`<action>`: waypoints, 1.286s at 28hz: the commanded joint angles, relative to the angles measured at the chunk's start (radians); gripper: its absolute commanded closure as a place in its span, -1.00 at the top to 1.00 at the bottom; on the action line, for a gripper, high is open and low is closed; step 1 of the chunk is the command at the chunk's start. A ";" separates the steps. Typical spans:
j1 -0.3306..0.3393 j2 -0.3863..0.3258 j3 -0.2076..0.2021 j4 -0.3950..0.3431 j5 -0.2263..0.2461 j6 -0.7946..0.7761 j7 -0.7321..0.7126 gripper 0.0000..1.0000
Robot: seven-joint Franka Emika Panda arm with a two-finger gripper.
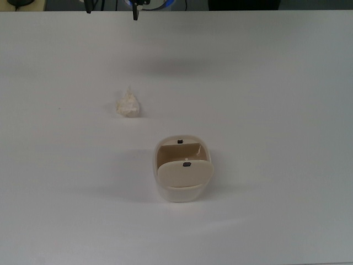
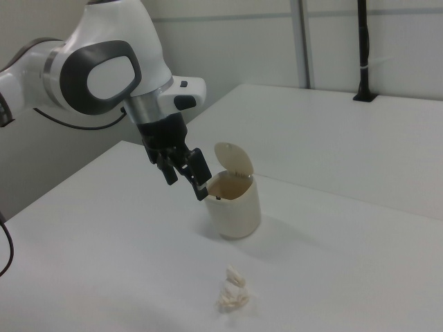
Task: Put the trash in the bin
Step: 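Move the gripper over the crumpled white paper and lower toward it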
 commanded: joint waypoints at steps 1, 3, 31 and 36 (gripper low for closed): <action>0.004 0.017 -0.001 0.005 0.003 -0.026 -0.021 1.00; 0.004 0.025 -0.001 0.000 0.001 -0.025 -0.021 1.00; 0.030 0.321 0.004 -0.058 -0.097 0.131 -0.133 1.00; 0.057 0.377 0.004 -0.058 -0.097 0.194 -0.128 1.00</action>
